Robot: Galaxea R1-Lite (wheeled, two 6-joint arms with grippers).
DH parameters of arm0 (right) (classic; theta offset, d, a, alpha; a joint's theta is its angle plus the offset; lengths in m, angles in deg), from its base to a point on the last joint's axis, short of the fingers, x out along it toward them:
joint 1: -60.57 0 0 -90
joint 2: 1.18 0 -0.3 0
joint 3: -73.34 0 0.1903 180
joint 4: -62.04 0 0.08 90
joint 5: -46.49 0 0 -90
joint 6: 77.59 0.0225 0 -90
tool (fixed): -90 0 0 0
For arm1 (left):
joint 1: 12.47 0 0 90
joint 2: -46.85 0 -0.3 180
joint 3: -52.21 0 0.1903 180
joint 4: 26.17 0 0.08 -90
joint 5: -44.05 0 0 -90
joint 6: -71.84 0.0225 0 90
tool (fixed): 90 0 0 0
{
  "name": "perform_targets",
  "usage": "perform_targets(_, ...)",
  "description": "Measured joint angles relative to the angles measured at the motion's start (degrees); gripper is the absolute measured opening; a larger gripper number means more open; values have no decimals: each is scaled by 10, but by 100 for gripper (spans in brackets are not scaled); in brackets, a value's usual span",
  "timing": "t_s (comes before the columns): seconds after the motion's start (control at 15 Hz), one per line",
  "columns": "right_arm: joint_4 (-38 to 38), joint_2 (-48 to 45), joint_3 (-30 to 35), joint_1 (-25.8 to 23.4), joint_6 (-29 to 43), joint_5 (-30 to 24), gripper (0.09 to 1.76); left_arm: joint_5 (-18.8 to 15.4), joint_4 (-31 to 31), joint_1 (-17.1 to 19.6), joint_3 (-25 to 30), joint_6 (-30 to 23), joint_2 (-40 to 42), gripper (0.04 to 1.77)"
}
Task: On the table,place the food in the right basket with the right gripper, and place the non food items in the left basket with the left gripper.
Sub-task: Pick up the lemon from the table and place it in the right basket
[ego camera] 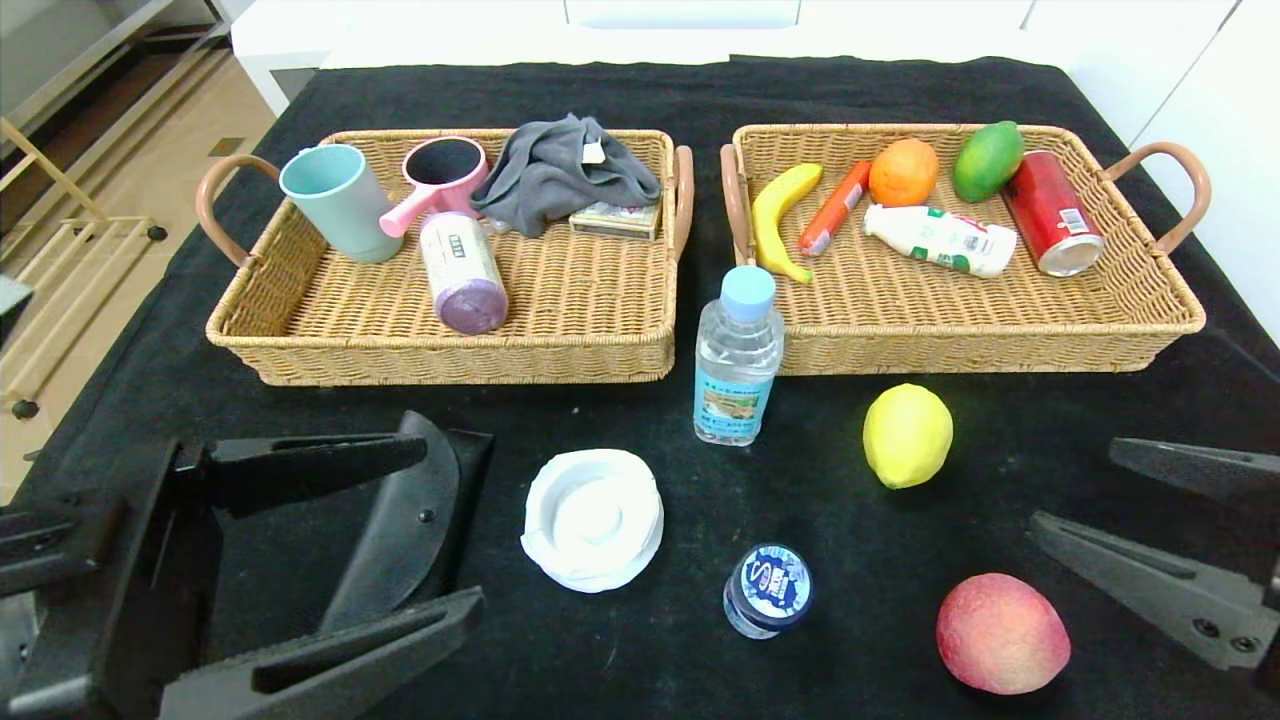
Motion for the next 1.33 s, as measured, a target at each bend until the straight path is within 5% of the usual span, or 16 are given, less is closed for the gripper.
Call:
perform_targets(0.67, 7, 27, -4, -1, -6, 46, 171, 30, 31, -4, 19, -4, -15, 172)
perform_targets(1.0, -133, 67, -91, -4, 50, 149, 171, 32, 30, -4, 20, -4, -14, 172)
perform_targets(1.33, -318, 155, -268, 28, 194, 217, 171, 32, 27, -3, 19, -5, -18, 172)
